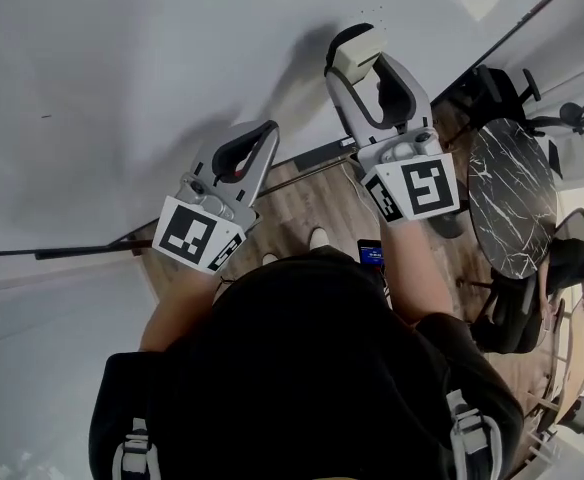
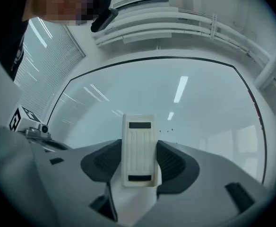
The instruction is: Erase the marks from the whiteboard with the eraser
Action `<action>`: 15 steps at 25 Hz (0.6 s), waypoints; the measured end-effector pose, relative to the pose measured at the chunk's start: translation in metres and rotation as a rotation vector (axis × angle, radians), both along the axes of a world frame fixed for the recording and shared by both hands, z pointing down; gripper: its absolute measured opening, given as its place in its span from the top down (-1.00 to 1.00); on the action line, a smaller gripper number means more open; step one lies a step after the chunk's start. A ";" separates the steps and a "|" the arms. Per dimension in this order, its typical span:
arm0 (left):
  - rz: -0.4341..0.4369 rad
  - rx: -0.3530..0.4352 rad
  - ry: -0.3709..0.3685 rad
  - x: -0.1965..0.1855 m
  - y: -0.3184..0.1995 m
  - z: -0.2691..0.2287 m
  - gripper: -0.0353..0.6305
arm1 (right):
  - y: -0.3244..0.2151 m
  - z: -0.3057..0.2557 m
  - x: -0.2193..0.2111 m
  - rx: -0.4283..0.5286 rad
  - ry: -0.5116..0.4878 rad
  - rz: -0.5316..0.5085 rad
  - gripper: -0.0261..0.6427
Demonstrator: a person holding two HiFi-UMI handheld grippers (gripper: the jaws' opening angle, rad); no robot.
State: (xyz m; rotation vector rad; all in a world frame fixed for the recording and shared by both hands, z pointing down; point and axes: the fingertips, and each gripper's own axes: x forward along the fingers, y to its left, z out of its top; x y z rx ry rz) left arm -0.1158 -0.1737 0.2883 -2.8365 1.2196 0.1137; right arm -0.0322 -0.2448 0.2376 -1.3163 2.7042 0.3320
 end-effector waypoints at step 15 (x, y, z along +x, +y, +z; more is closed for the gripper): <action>-0.039 0.003 -0.015 0.020 -0.035 -0.021 0.88 | -0.022 -0.040 -0.015 0.149 0.037 0.039 0.22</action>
